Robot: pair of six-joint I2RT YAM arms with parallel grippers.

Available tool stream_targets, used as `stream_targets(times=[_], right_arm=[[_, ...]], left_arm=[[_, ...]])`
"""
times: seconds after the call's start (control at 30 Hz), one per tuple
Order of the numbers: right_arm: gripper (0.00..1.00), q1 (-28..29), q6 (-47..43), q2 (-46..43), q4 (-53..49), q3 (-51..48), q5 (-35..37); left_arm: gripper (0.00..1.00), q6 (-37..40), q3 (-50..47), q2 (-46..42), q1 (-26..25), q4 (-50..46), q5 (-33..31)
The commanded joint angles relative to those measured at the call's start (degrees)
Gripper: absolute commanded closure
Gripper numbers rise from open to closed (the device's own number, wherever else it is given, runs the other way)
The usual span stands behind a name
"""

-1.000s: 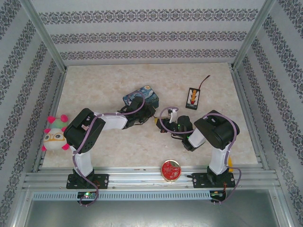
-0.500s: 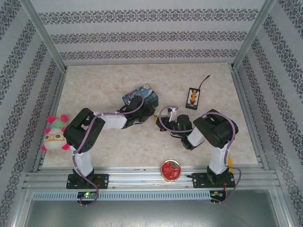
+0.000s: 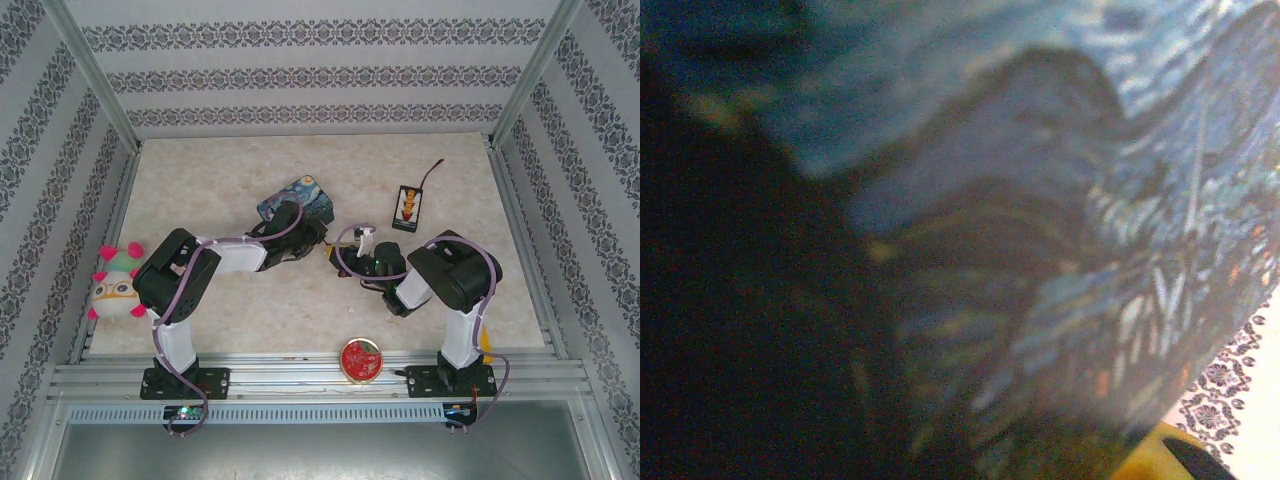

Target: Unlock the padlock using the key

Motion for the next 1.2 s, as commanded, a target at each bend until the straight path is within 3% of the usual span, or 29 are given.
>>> stream_targets(times=[0.0,0.77,1.17], right_arm=[[1.00,-0.5,-1.9,1.0,1.2,0.4,1.5],[1.00,-1.1,0.3,2.5,1.2,3.0,-6.6],[1.00,-3.6,1.1,4.6,1.2,5.3,-9.0]], left_arm=[[1.00,-6.3,0.3,-1.7,-0.4,-2.0,8.7],[1.00,-6.7,1.7,0.3,-0.4,-2.4,10.1],[1.00,-3.1,4.3,-0.4,-0.5,-9.2,12.3]])
